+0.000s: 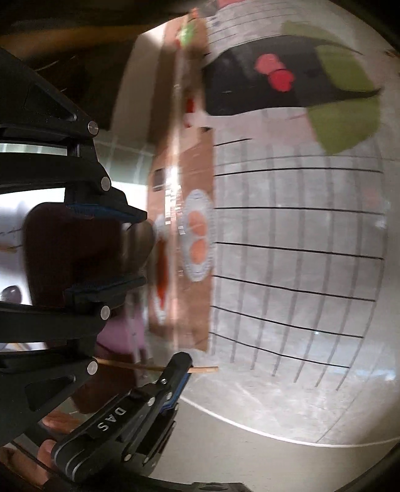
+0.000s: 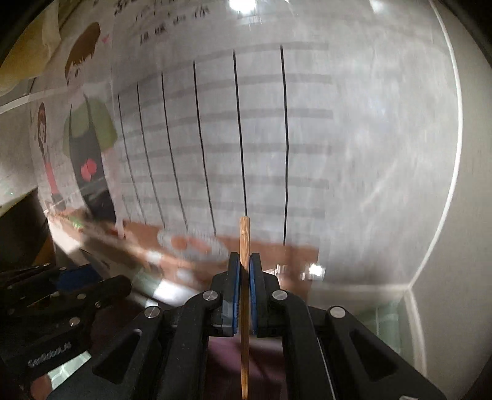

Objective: Organize utensils
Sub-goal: 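Lift the chopstick into the purple holder and open the right tool while the left holds the spoon, then grasp the white ceramic spoon with the right tool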

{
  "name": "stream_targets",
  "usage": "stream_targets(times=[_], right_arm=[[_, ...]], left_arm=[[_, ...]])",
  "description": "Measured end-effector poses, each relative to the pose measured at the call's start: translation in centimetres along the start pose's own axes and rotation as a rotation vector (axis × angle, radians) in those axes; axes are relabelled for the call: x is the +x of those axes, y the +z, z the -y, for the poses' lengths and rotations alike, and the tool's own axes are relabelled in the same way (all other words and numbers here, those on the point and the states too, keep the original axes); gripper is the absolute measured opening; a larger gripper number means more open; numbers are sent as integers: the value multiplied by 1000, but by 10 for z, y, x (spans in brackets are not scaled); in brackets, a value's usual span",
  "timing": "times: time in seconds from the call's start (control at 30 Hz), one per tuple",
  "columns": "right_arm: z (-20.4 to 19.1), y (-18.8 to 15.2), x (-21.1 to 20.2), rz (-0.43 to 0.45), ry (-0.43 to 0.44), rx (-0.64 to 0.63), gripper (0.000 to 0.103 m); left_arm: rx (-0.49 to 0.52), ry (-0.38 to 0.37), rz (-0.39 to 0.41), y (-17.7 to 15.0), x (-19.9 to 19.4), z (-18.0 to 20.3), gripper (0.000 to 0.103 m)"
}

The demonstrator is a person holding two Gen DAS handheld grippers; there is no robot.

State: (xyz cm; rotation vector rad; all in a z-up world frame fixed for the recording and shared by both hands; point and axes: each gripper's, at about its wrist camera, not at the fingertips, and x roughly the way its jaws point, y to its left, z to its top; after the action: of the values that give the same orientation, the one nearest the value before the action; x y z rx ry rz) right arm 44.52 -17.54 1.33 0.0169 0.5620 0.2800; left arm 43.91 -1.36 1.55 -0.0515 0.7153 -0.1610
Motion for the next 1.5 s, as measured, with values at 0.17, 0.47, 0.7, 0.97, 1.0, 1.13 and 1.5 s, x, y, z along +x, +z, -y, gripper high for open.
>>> stream_targets(times=[0.17,0.47,0.7,0.97,1.0,1.13,1.5], right_arm=[[-3,-15,-8,-75,22,-21,11],[-17,-26,-85,-71,34,-84,52],[-39,-67,-120,-149,10,-183,77],[-52,-132,-123,-261,-25,-220,91],[-54,-138,-123,-275,-36,-222,92],[-64,-155,-121,-302,-11,-232,84],[-90,-174,-105,-386,99,-178,19]], left_arm=[[-49,-26,0,-18,-22,-7,65],[-12,-47,-34,-67,-81,-13,77],[78,-44,-109,-112,-104,-4,77],[109,-28,-196,-167,-110,-9,77],[105,-16,-201,-173,-111,-11,77],[74,4,-208,-186,-118,-22,77],[-14,-9,-211,-204,-141,-48,78]])
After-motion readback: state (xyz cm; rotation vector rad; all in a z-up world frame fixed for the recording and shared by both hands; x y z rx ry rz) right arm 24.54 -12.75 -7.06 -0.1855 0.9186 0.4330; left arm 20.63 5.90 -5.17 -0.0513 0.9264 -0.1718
